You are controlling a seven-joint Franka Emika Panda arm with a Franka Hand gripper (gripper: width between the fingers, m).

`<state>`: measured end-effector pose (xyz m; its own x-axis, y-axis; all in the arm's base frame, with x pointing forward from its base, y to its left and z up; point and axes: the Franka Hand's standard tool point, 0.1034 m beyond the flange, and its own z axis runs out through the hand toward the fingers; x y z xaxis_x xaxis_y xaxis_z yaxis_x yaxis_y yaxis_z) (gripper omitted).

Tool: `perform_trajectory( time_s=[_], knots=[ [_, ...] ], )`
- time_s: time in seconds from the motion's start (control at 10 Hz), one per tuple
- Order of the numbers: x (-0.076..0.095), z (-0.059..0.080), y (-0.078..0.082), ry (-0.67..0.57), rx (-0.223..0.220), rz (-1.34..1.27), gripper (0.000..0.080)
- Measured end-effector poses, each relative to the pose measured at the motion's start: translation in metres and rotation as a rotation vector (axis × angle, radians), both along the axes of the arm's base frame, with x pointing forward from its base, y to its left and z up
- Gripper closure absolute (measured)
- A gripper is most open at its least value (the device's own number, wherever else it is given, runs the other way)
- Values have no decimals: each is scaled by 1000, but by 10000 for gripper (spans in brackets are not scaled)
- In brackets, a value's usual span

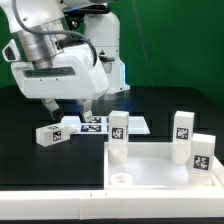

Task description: Assemble square table

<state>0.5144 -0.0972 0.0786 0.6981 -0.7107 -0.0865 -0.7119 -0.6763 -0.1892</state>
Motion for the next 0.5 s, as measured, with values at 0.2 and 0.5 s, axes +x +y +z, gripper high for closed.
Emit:
perform_trajectory(
  time_s=[0.2,0.5],
  knots=[
    [0,0,0,0,0,0,151],
    [-22,-9,15,97,99,26,151]
  ],
)
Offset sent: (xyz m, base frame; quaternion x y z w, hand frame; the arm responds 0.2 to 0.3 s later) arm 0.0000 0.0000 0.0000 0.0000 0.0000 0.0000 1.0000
